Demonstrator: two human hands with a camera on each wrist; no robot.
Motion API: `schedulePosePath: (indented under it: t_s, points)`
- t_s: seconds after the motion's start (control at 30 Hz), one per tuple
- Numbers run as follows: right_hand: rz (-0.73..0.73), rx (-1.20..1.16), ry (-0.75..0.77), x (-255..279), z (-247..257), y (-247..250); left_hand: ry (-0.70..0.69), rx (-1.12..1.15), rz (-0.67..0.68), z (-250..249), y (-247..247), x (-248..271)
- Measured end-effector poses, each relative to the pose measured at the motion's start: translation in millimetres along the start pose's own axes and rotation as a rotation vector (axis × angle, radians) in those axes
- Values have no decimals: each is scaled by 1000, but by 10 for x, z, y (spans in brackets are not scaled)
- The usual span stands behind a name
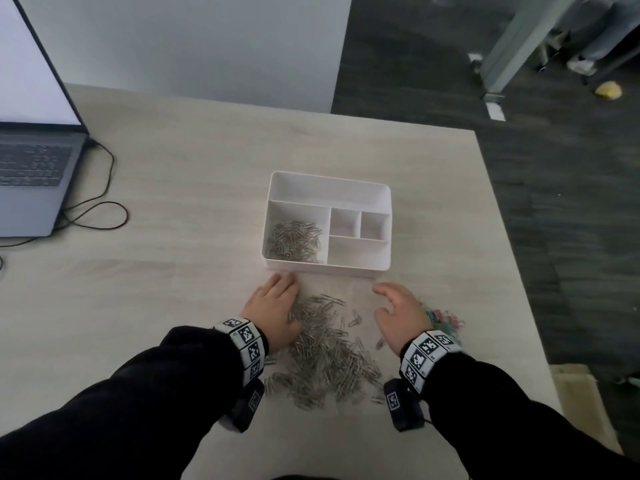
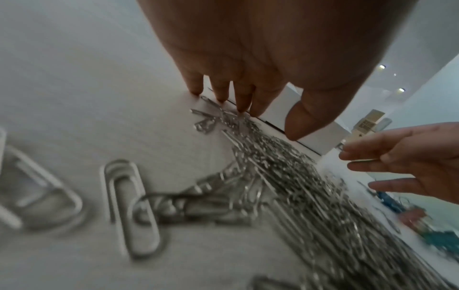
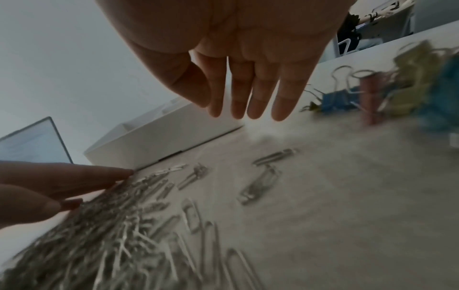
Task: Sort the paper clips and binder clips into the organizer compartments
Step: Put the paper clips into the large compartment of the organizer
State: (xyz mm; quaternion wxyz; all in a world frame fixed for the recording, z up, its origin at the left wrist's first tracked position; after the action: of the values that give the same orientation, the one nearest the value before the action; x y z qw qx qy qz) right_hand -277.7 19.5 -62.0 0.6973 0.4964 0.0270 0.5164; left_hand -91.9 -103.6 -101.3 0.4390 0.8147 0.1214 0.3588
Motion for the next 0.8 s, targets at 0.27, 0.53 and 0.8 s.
schedulePosePath:
  t_s: [0.27,0.53,0.8]
  points:
    - [231,174,192,337,225,-599,-124,-30,89,-354,-314,249]
    - [91,133,225,484,61,-328,-74,35,-27,-247,-188,337]
    - [-10,95,-84,640,-620,128,257,89,-155,91,-30,453]
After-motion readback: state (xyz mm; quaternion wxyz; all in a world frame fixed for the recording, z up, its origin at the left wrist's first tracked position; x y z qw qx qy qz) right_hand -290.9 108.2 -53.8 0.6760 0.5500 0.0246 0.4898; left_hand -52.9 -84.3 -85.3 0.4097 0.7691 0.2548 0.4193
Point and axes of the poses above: each hand's wrist, its own x-axis away from the middle knuckle, its own y-axis out of the back of the hand, z = x × y, the point moved 10 cm from there along -x, towards the middle knuckle, and after that the axes turned 3 degrees about z, right-handed, at the moved point
